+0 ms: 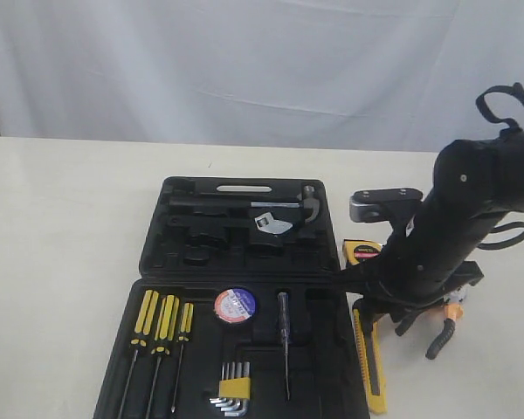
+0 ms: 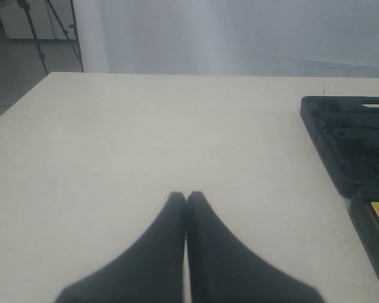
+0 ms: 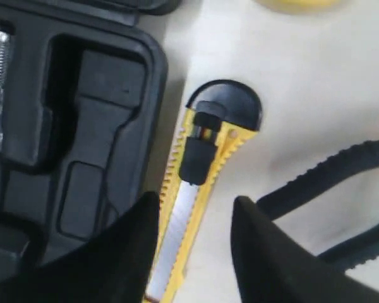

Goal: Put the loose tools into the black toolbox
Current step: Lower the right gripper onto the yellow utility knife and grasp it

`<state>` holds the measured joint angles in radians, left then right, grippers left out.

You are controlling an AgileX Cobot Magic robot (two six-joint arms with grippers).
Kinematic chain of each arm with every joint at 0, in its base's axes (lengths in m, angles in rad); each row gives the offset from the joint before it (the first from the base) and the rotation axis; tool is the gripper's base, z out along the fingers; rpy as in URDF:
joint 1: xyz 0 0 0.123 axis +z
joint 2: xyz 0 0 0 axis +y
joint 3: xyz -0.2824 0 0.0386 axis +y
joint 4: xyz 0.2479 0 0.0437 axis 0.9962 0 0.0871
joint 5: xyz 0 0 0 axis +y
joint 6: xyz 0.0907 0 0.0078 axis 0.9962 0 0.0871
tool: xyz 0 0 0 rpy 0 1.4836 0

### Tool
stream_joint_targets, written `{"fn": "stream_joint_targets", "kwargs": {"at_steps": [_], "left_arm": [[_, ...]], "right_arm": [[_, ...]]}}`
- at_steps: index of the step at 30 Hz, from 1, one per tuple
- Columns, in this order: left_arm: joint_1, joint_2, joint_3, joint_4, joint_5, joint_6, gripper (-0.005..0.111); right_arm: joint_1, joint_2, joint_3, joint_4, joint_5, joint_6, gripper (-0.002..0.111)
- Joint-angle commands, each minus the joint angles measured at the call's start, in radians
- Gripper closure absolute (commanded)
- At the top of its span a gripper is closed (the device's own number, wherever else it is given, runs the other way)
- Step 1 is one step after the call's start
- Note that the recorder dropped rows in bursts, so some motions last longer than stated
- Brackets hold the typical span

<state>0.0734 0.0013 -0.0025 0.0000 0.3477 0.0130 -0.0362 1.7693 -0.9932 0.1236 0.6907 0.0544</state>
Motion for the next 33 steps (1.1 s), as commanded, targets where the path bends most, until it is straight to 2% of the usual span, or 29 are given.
{"fn": "stream_joint_targets", "kwargs": {"at_steps": [1, 24, 27, 33], "left_arm": [[-0.005, -0.001, 0.003, 0.000, -0.005, -0.006, 0.107], [-0.005, -0.001, 0.003, 0.000, -0.005, -0.006, 0.107], [-0.005, -0.001, 0.003, 0.000, -0.005, -0.006, 0.107], [-0.005, -0.001, 0.003, 0.000, -0.005, -0.006, 0.107]], "right_arm": [[0.030, 0.014, -0.007, 0.010, -0.024, 0.008, 0.065], [0.039, 0.040, -0.007, -0.048, -0.054, 0.057, 0.065], [0.039, 0.040, -0.005, -0.099, -0.054, 0.142, 0.065], [0.039, 0.044, -0.005, -0.078, -0.058, 0.144, 0.065]]}}
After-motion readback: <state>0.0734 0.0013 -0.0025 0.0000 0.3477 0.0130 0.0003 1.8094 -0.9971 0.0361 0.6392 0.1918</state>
